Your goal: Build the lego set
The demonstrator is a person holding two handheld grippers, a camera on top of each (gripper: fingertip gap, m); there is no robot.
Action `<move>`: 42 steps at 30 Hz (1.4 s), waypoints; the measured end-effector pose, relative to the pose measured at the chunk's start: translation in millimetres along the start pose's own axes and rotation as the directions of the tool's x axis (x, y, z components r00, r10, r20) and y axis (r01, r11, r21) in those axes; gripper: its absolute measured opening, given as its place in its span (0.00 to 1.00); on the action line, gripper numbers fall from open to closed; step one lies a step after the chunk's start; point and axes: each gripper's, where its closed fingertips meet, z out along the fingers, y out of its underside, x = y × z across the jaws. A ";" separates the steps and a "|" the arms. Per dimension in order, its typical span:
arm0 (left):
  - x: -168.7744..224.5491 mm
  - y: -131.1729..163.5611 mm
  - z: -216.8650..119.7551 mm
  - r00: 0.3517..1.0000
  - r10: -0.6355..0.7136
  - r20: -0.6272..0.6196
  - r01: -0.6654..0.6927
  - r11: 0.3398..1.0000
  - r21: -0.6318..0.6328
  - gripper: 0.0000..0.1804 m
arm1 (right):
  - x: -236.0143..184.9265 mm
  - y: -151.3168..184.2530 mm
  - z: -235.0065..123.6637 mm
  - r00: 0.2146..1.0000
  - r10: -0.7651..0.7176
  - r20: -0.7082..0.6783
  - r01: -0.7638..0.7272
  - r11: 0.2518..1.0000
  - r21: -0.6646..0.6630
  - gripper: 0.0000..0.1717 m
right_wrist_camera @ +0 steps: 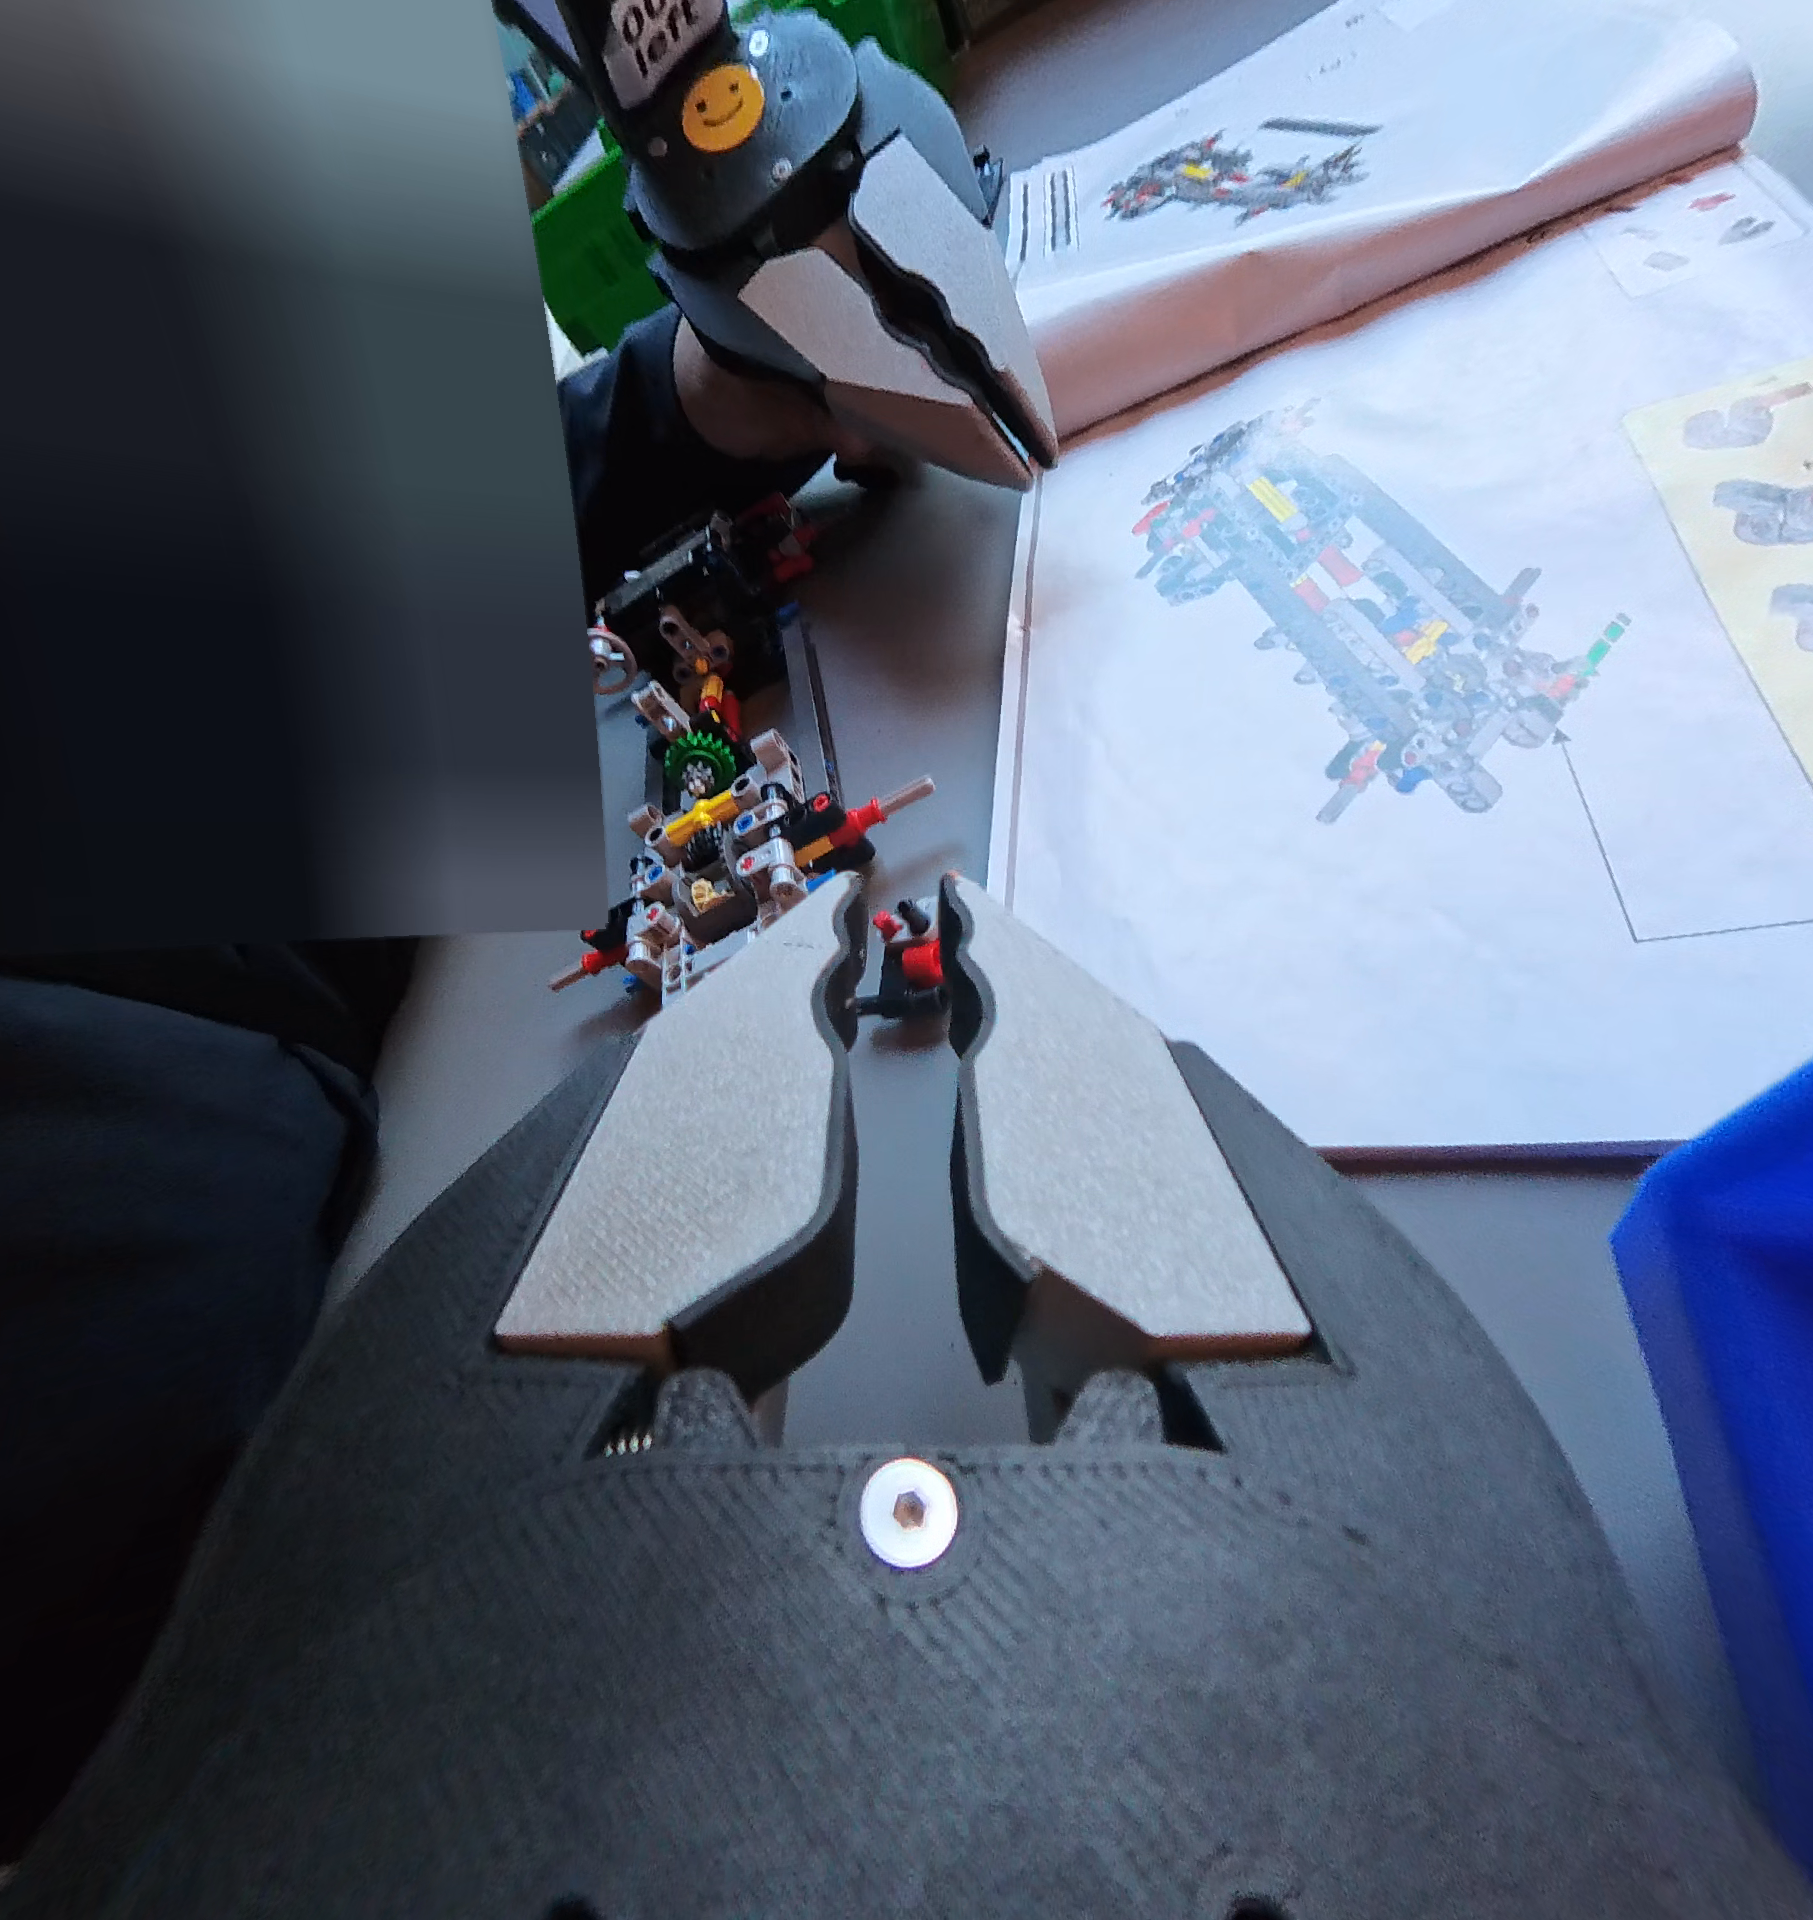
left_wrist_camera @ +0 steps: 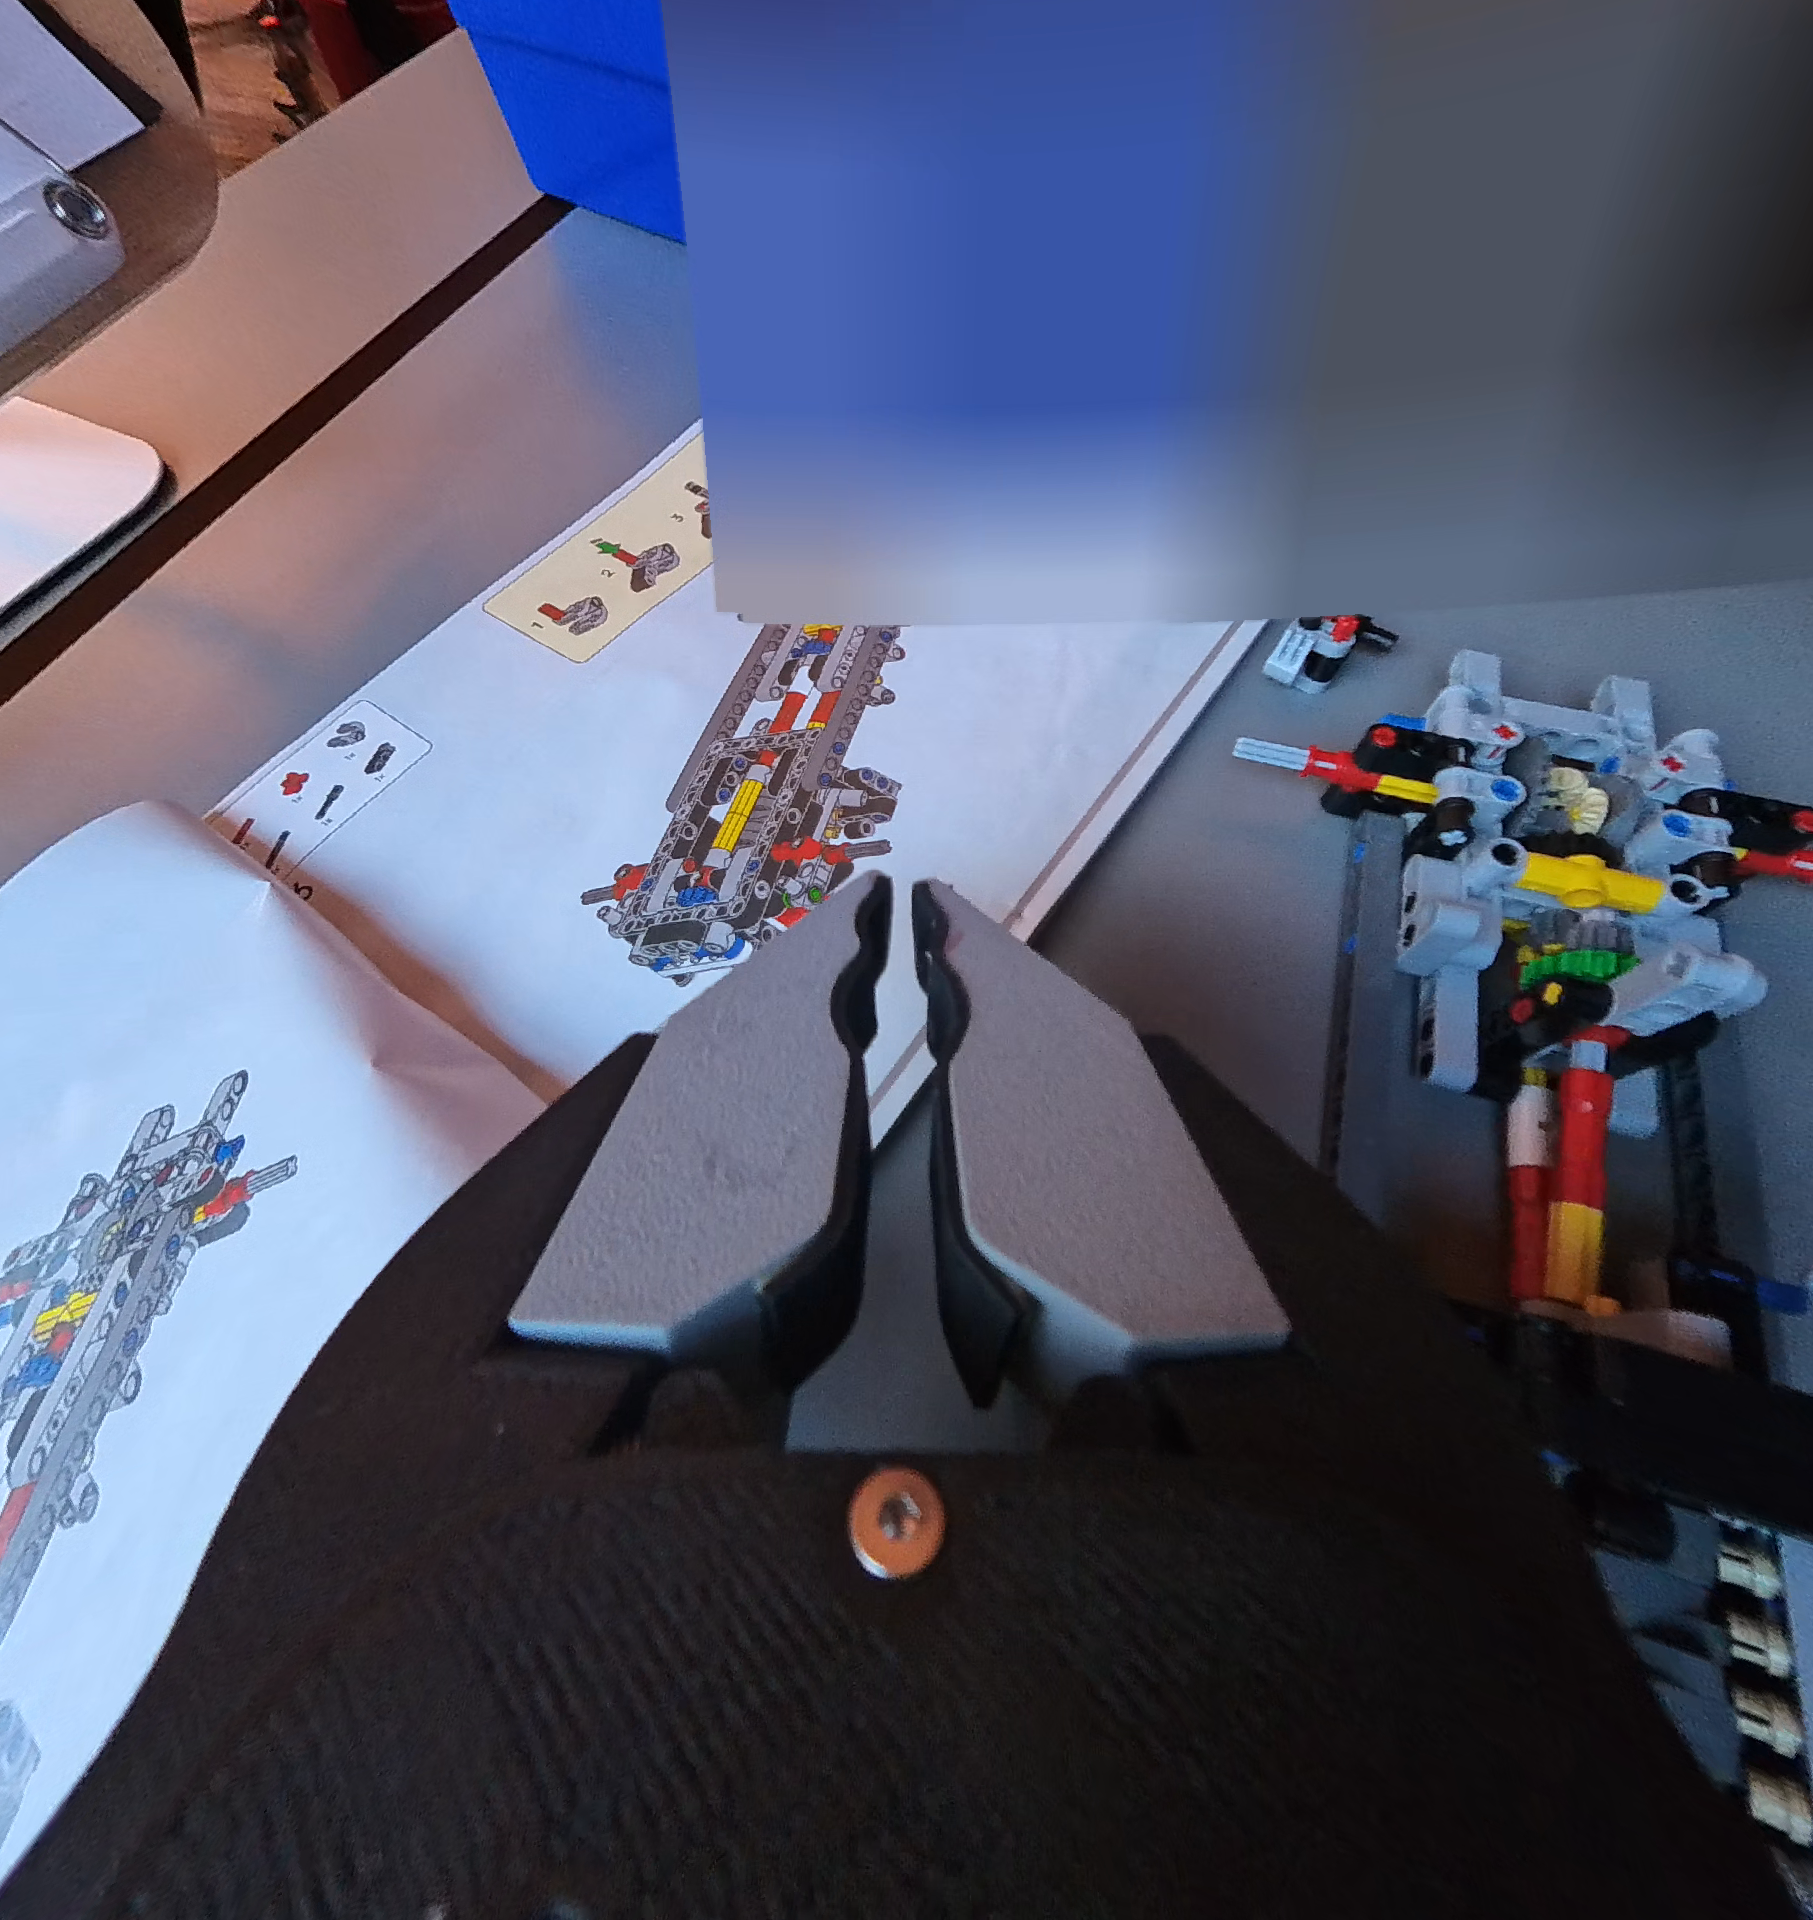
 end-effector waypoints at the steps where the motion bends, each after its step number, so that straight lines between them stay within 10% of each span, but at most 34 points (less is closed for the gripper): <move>1: 0.2 0.7 0.4 1.000 0.005 0.001 -0.005 1.000 -0.006 0.01 | -1.0 1.5 0.3 1.000 -0.005 0.003 0.005 1.000 -0.010 0.06; 25: 20.1 -10.8 3.6 0.998 0.053 -0.046 -0.053 0.999 -0.003 0.00 | -3.9 36.8 27.2 0.923 -0.356 -0.147 0.298 0.902 -0.314 0.08; 35: 82.2 -63.6 -2.2 0.970 0.092 -0.226 -0.072 0.993 0.093 0.06 | -31.2 -22.2 19.6 0.118 -0.877 -0.466 0.758 0.383 -0.529 0.08; 42: 99.0 -78.8 -8.5 0.963 0.130 -0.237 -0.104 0.988 0.116 0.10 | -43.0 -34.0 18.8 -0.061 -0.863 -0.502 0.768 0.280 -0.575 0.08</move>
